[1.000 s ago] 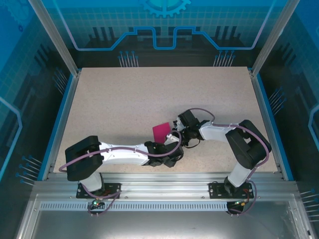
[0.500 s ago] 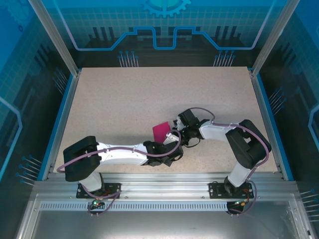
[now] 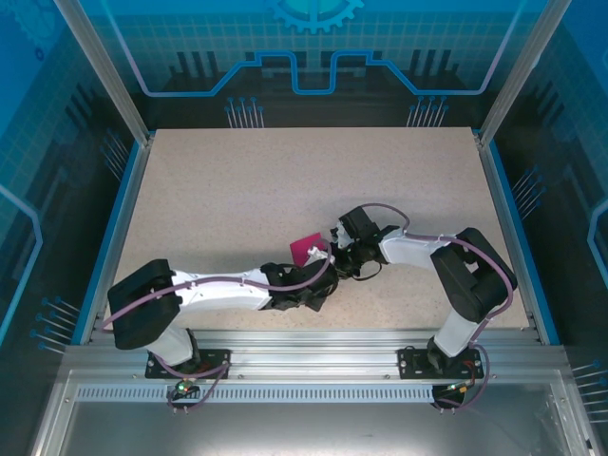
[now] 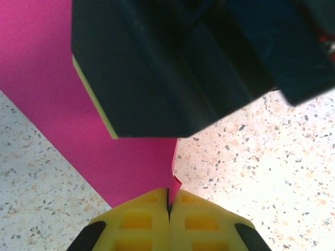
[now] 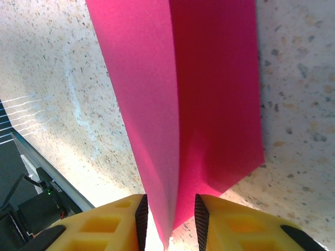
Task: Fold a paper plane with a square sheet of paper (pick it up from the middle)
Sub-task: Third fold the triangle at the center of the table.
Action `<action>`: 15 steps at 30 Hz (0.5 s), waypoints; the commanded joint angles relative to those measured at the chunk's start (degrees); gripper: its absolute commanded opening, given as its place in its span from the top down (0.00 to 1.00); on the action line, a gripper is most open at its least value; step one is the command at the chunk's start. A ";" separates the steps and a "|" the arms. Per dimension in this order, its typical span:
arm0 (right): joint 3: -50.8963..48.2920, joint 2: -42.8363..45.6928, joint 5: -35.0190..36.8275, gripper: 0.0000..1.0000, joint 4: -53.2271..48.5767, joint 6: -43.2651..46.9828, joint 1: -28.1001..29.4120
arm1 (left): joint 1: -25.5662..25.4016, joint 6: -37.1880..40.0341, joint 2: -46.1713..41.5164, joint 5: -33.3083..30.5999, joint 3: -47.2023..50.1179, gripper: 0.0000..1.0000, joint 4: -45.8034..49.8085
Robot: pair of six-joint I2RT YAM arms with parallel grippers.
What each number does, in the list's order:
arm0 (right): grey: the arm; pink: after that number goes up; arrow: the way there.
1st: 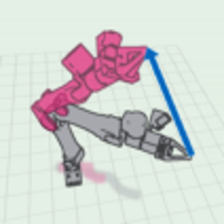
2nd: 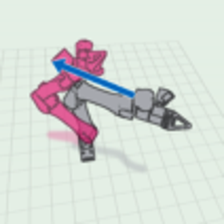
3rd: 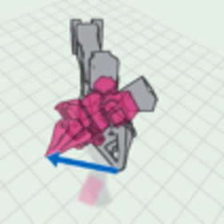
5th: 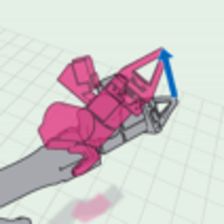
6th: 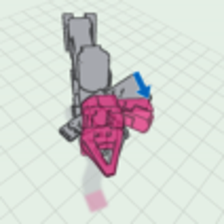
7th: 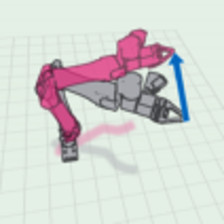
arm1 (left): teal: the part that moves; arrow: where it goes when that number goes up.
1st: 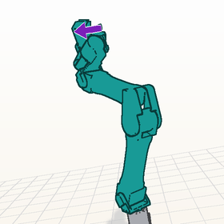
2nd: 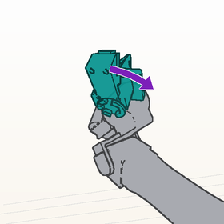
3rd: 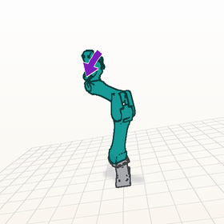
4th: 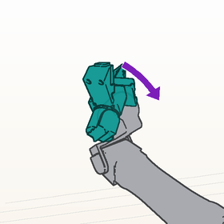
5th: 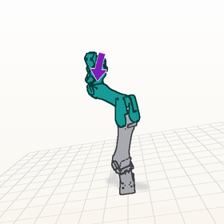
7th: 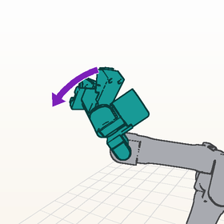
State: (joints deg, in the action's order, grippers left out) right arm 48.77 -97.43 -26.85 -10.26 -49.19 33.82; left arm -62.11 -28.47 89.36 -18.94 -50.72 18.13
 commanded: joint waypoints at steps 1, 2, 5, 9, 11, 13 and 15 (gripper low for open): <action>1.32 1.38 1.81 0.66 -3.93 2.15 -1.45 | 2.27 2.42 -2.63 7.22 2.04 0.97 -3.11; 1.31 1.84 2.25 0.66 -4.57 2.38 -1.72 | 2.95 2.70 -2.99 8.65 2.44 0.97 -3.77; 3.52 3.08 5.09 0.64 -8.42 3.89 -2.18 | 5.05 2.97 -4.09 11.88 4.06 0.97 -5.50; 4.64 4.59 8.89 0.64 -11.97 5.40 -2.12 | 8.21 2.86 -5.47 17.30 6.51 0.96 -9.00; 5.07 5.06 9.24 0.64 -12.18 5.84 -1.94 | 9.82 3.09 -5.62 19.75 7.18 0.96 -10.07; 5.83 5.11 10.06 0.65 -12.98 6.34 -1.70 | 11.11 3.39 -5.39 21.71 7.44 0.96 -10.63; 6.48 4.84 10.21 0.66 -13.20 6.73 -1.50 | 12.11 3.70 -5.13 23.22 7.60 0.95 -11.12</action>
State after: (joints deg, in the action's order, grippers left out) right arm 53.60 -93.36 -18.37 -20.27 -44.27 32.53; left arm -51.20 -26.52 85.10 -0.95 -44.01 9.69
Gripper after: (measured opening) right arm 0.342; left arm 0.057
